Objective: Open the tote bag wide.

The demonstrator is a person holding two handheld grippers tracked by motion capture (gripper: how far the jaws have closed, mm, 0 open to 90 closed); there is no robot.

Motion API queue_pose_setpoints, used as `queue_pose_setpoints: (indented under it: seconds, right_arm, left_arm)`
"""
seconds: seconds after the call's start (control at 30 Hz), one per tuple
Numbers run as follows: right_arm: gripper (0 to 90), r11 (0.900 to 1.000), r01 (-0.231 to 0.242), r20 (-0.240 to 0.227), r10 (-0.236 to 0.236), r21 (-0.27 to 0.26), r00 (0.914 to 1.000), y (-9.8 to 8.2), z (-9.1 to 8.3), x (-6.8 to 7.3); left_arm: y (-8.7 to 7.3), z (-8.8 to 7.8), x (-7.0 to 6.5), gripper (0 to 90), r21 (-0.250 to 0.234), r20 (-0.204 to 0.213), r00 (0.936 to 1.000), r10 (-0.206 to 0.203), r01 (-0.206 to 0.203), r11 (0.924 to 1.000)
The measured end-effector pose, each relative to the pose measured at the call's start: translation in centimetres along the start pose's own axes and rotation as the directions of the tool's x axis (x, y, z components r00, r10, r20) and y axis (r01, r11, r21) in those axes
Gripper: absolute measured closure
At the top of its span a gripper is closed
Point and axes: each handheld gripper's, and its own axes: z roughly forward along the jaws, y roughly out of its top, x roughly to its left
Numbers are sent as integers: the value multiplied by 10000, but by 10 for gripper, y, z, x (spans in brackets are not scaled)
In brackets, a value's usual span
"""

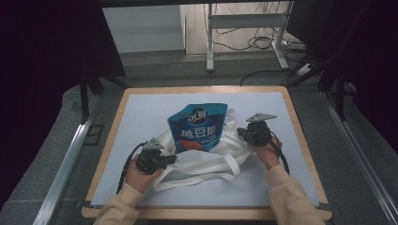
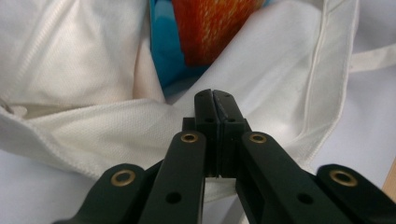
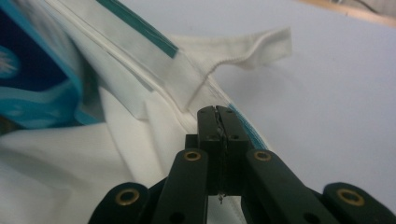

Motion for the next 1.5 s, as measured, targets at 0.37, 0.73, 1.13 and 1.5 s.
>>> queue_pose_setpoints:
  seconds: [0.37, 0.73, 1.13, 1.5]
  right_arm:
    - [871, 9874, 15, -516, -98, -1583, 9986, 3, -44, 11]
    - [845, 9767, 136, -691, -291, -2141, 9972, -23, -86, 12]
    - [481, 9812, -169, -166, 140, -1921, 9998, -74, -111, -10]
    - [436, 9962, -422, 66, 428, -763, 9991, -100, -83, -17]
  left_arm:
    - [0, -39, -2, 883, -1587, -361, 9993, -106, 47, 9873]
    - [-22, -65, 25, 870, -2090, -750, 9901, -1187, 1008, 9727]
    - [-39, -56, 39, 500, -1716, -2027, 9637, -1740, 1399, 9752]
    - [-45, -39, 45, 356, -1023, -2516, 9553, -1552, 1332, 9858]
